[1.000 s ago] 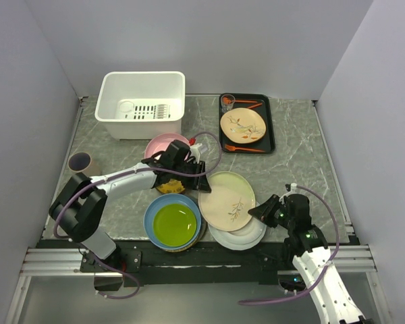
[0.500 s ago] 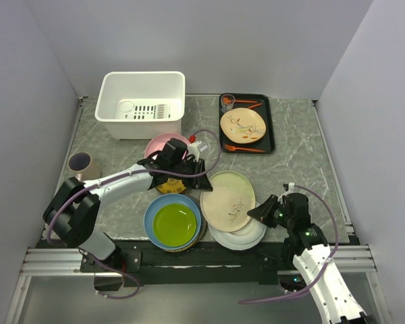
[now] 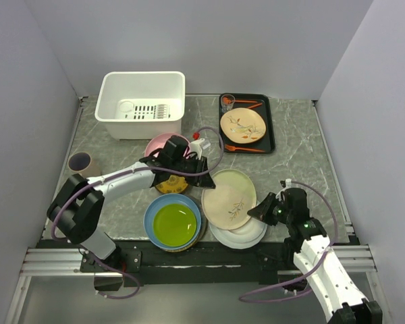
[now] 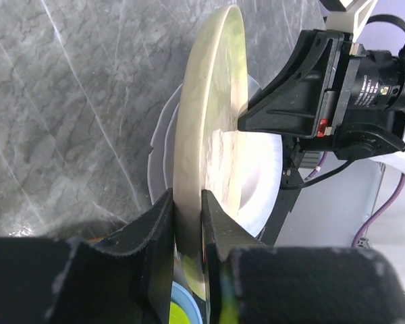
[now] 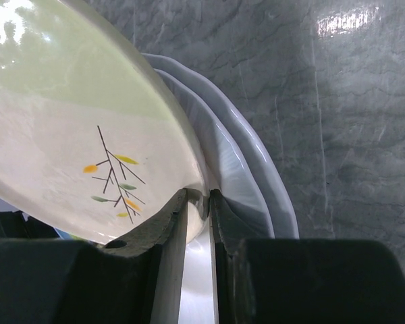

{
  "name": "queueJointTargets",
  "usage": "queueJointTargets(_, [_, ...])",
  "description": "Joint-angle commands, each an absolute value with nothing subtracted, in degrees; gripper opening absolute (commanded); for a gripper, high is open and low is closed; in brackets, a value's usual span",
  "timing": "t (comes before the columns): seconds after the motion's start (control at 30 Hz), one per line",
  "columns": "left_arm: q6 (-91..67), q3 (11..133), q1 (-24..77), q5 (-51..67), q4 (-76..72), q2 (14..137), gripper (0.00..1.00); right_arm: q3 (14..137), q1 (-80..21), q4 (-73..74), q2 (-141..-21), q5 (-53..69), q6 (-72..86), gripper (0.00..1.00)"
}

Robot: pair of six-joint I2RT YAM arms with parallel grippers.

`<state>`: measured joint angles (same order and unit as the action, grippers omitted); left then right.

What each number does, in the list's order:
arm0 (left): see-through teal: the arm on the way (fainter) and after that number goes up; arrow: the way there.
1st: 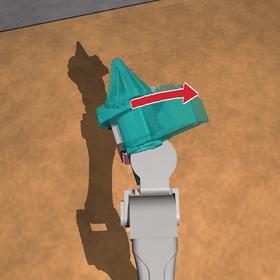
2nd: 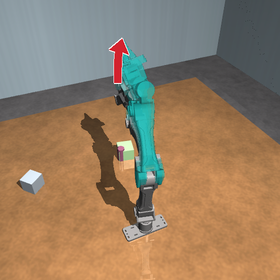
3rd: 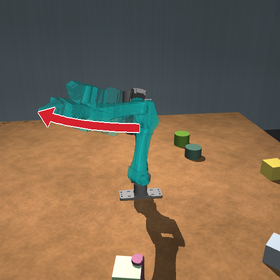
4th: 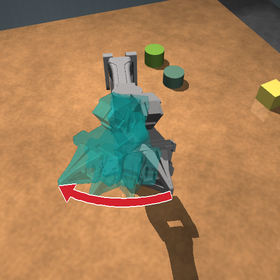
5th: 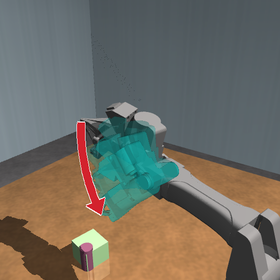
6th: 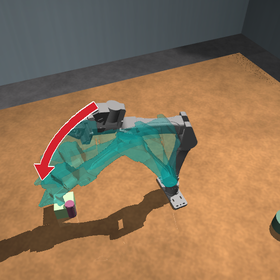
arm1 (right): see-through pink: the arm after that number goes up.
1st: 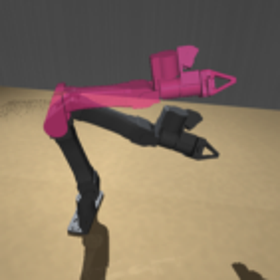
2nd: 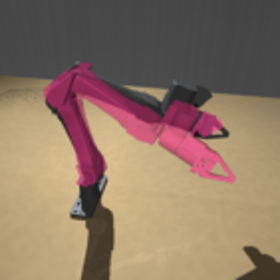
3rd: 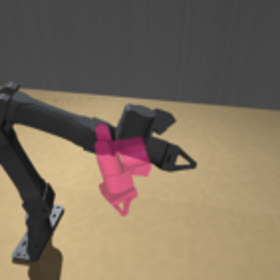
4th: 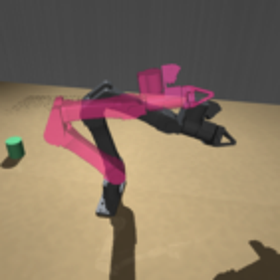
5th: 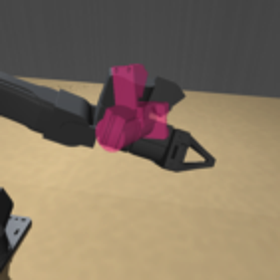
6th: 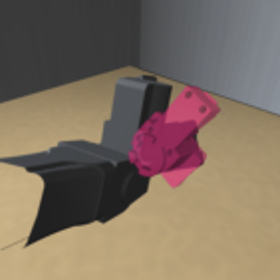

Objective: Place the plates into the plastic bin on the countertop
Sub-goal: Pick up the plate at the center of the board.

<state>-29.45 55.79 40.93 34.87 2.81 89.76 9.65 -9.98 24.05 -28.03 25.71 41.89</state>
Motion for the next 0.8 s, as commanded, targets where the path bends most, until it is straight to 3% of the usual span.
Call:
queueJointTargets(0.0, [-26.63, 56.42, 45.35, 44.91, 5.09, 93.25, 0.17, 12.13, -10.37, 11.95, -31.11, 24.00, 38.85, 0.23])
queueJointTargets(0.07, [-25.93, 56.60, 45.35, 45.00, 6.59, 94.04, 0.02, 11.87, -10.46, 10.64, -31.81, 24.61, 38.41, 0.23])
queueJointTargets(0.1, [-25.75, 56.86, 45.35, 45.17, 7.29, 94.83, 0.01, 11.87, -10.37, 10.46, -31.99, 24.78, 38.15, 0.23])
queueJointTargets(0.5, [-24.52, 61.43, 45.79, 37.19, 13.09, 94.05, 0.01, 11.86, -10.37, 11.78, -26.90, 23.38, 39.02, 0.24])
queueJointTargets(0.77, [-24.52, 60.48, 46.41, 31.12, 10.11, 95.19, 0.01, 12.83, -10.37, 6.60, -30.23, 24.35, 39.11, 0.24])
